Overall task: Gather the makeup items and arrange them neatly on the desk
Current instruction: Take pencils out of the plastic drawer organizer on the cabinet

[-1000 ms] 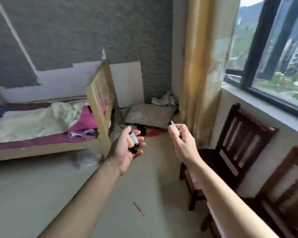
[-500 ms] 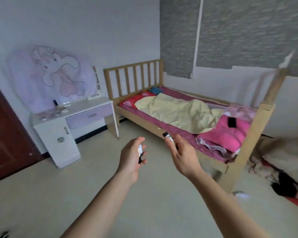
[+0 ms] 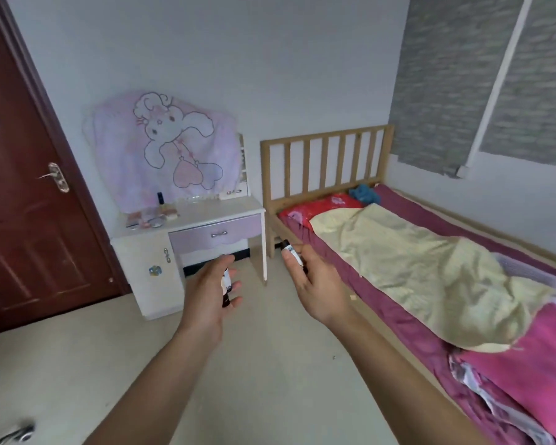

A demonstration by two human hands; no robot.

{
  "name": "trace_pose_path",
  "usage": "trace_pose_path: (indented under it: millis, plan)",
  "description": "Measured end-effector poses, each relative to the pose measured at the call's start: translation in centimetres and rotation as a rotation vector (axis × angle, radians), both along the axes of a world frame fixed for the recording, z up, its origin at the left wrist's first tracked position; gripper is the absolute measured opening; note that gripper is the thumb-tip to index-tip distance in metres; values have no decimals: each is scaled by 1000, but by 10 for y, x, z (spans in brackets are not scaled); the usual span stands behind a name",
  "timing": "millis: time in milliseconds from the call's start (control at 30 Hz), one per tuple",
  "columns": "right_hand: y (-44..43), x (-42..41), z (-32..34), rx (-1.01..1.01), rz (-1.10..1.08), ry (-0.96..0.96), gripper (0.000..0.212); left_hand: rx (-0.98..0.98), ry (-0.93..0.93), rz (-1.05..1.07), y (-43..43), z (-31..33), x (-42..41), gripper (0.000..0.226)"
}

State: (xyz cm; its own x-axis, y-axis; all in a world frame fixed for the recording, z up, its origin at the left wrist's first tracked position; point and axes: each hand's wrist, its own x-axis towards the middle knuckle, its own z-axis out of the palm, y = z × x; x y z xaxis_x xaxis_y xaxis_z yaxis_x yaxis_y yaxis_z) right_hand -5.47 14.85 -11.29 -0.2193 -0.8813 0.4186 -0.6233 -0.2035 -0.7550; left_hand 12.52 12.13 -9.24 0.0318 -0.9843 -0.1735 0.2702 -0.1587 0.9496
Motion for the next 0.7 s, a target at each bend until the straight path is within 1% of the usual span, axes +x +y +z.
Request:
trace_pose_path:
  millis: [100,167,367,567,700]
  plan:
    - [-63,-8,-4,-10,68,8,30,-21,20,56,-56,-5,-10,18]
    - [-108,-14,-9,-28,94,13,30,-47,29,81,-96,-11,-18,16]
    - [-254,-41,-13,-6,157,13,29,-63,41,110,-238,-24,-35,14]
    - [-407,-68,-5,-27,105,65,25,-88,-20,112,-385,-9,-52,16]
    - [-493,-85,-17,-21,109,70,25,-40,-67,115,-468,-17,-67,20]
